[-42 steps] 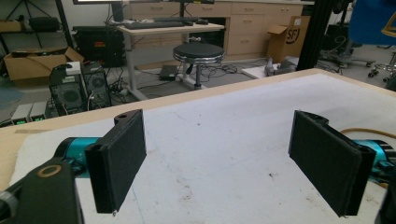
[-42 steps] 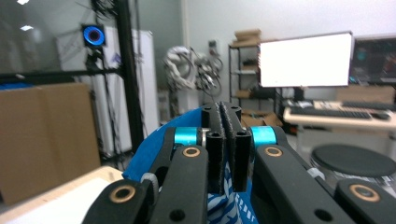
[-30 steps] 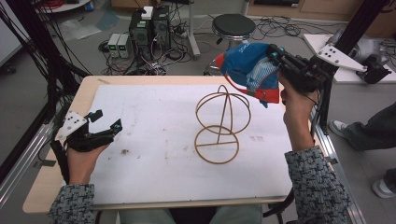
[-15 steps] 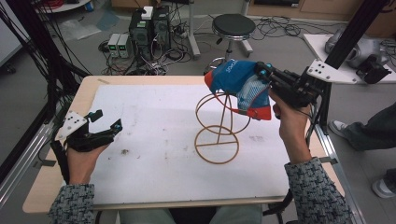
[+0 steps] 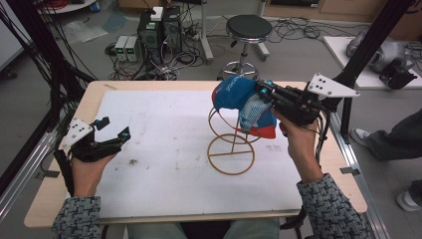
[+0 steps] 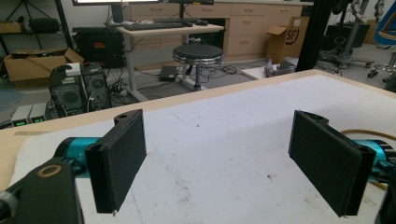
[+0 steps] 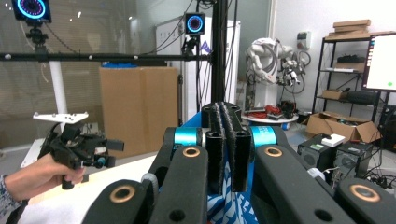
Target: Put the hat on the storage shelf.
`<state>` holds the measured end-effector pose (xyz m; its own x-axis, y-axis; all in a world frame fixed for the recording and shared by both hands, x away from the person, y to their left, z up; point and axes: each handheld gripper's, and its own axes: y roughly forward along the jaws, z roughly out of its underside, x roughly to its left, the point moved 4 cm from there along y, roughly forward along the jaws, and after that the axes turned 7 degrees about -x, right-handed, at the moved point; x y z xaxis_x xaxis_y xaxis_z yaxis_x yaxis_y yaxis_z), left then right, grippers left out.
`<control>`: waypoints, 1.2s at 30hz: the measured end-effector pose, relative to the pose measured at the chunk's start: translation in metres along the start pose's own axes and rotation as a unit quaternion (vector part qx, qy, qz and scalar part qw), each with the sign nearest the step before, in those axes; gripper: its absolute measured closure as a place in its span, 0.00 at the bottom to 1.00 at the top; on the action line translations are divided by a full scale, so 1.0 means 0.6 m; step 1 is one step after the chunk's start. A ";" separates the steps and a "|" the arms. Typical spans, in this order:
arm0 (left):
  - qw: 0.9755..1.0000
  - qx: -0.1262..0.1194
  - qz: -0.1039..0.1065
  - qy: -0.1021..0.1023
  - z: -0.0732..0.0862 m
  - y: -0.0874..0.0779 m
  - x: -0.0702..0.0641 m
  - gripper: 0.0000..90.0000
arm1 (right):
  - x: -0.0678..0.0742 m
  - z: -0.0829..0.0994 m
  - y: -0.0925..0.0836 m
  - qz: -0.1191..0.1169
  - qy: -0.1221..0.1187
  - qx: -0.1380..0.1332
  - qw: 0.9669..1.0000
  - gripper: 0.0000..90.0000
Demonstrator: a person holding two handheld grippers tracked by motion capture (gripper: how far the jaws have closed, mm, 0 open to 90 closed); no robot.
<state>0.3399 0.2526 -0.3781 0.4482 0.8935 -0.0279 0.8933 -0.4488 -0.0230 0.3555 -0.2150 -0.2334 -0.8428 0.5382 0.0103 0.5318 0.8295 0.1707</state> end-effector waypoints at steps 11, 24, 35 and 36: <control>1.000 -0.001 0.002 -0.001 -0.001 0.000 -0.001 0.21 | 0.035 0.009 0.026 -0.024 -0.013 0.019 0.999 0.98; 1.000 -0.001 0.001 -0.001 -0.001 0.000 0.000 0.21 | 0.063 0.019 0.043 -0.043 -0.011 0.035 0.998 0.98; 1.000 -0.003 0.001 -0.004 -0.002 -0.001 0.000 0.21 | 0.070 0.032 0.052 -0.046 -0.003 0.043 0.998 0.98; 1.000 -0.003 0.000 -0.004 -0.002 -0.001 0.001 0.21 | 0.071 0.032 0.053 -0.047 -0.004 0.042 0.998 0.98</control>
<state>0.3396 0.2532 -0.3768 0.4488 0.8929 -0.0356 0.8931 -0.4496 -0.0166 0.3380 -0.1626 -0.2463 -0.8888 0.4582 -0.0094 0.4557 0.8859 0.0871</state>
